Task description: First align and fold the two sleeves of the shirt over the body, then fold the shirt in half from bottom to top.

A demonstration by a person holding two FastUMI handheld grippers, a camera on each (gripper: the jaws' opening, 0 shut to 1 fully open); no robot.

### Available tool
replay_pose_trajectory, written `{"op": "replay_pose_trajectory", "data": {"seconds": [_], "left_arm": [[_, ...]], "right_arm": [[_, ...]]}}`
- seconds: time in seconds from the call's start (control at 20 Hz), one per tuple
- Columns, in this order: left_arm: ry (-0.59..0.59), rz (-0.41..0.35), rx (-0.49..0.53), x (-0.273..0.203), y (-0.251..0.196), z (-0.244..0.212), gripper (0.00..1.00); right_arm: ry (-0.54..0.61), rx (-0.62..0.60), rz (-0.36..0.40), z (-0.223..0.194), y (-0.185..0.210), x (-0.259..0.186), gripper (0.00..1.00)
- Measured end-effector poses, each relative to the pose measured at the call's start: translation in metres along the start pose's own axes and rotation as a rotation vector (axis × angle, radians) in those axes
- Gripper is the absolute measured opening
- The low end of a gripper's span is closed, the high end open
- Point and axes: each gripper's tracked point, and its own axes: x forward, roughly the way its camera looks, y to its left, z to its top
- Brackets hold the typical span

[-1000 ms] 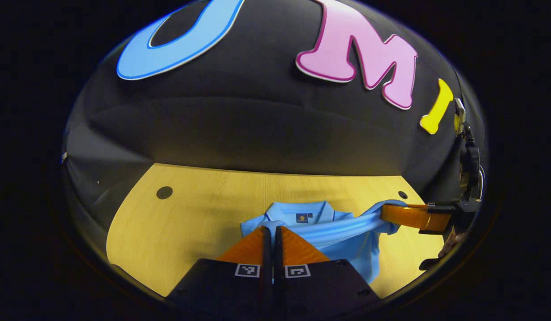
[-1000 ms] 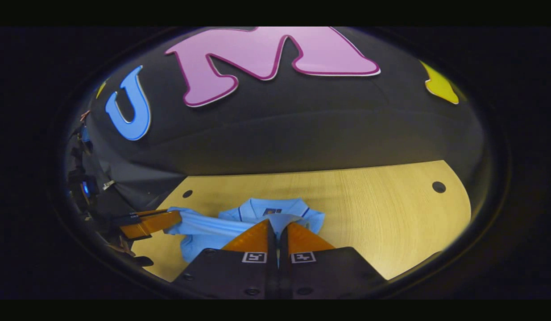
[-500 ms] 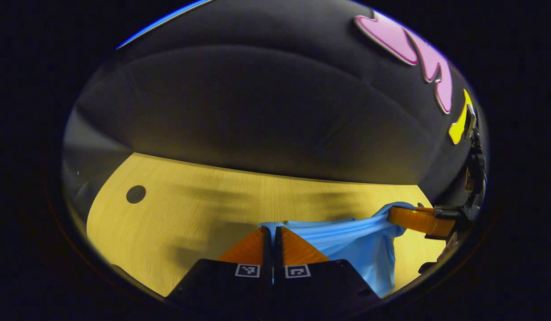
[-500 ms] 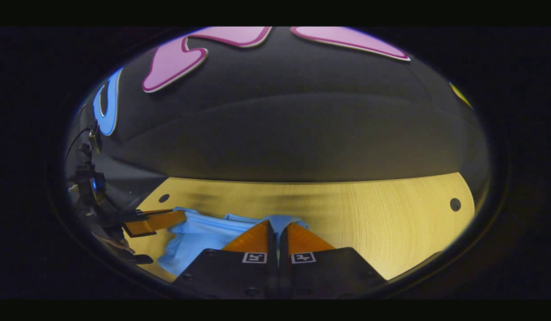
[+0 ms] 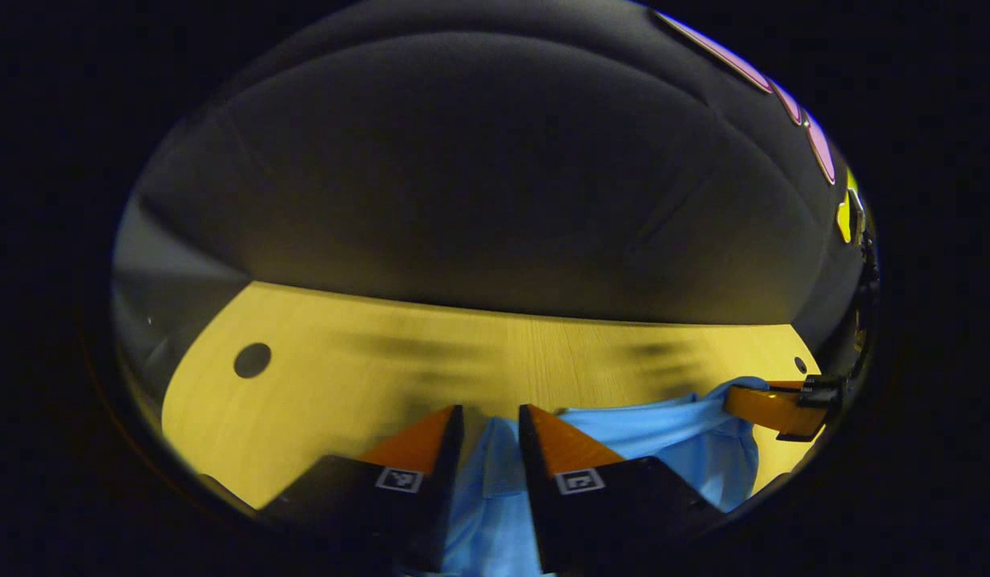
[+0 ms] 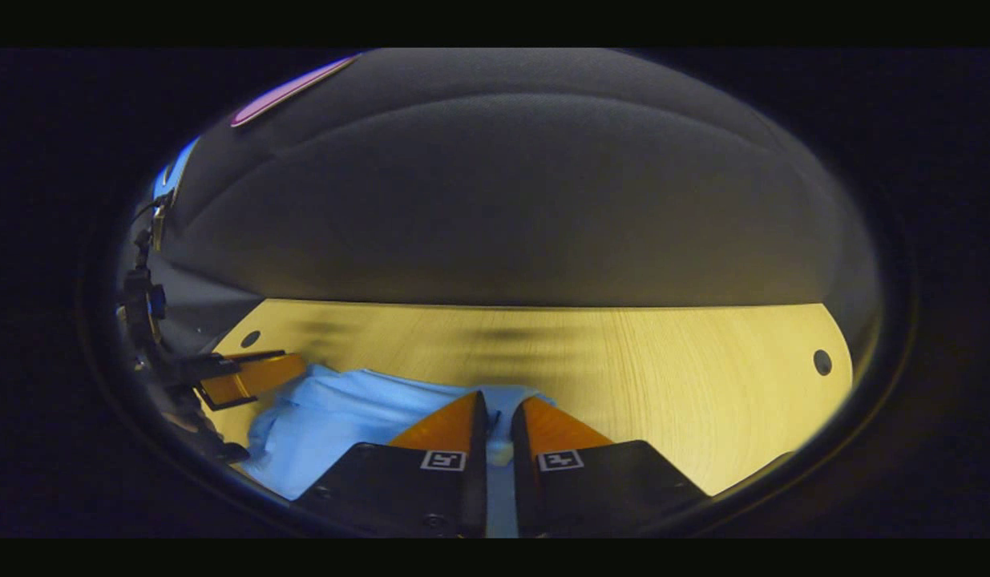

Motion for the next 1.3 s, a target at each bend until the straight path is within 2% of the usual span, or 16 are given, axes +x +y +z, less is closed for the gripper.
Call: {"op": "replay_pose_trajectory", "data": {"seconds": [0.05,0.15,0.25,0.35,0.4,0.5,0.65,0.85,1.05,1.15,1.3], "left_arm": [[-0.027,0.001,0.002,-0.01,-0.001,0.007,0.51],[-0.091,-0.003,0.005,-0.033,-0.006,0.023,0.98],[-0.155,-0.019,0.01,-0.06,-0.015,0.036,0.96],[-0.218,-0.035,0.024,-0.091,-0.023,0.043,0.98],[-0.242,-0.052,0.035,-0.107,-0.03,0.045,0.97],[-0.283,-0.075,0.073,-0.138,-0.042,0.049,0.98],[-0.338,-0.105,0.118,-0.194,-0.059,0.052,0.97],[-0.414,-0.134,0.123,-0.271,-0.067,0.051,0.97],[-0.496,-0.169,0.084,-0.353,-0.069,0.052,0.97],[-0.52,-0.166,0.061,-0.39,-0.064,0.048,0.97],[-0.573,-0.146,0.052,-0.441,-0.053,0.044,0.97]], "right_arm": [[-0.02,0.01,-0.005,0.006,0.003,-0.006,0.22],[-0.061,0.009,-0.017,0.014,0.001,-0.026,0.55],[-0.1,-0.002,-0.042,0.021,-0.001,-0.048,0.89],[-0.146,-0.023,-0.084,0.032,-0.008,-0.076,0.93],[-0.172,-0.032,-0.104,0.036,-0.011,-0.093,0.87],[-0.226,-0.044,-0.146,0.047,-0.013,-0.127,1.0],[-0.287,-0.035,-0.183,0.053,0.001,-0.178,1.0],[-0.334,0.012,-0.195,0.051,0.025,-0.252,1.0],[-0.372,-0.023,-0.2,0.043,0.049,-0.32,1.0],[-0.418,-0.025,-0.184,0.042,0.056,-0.352,0.99],[-0.459,-0.061,-0.201,0.033,0.067,-0.4,0.99]]}}
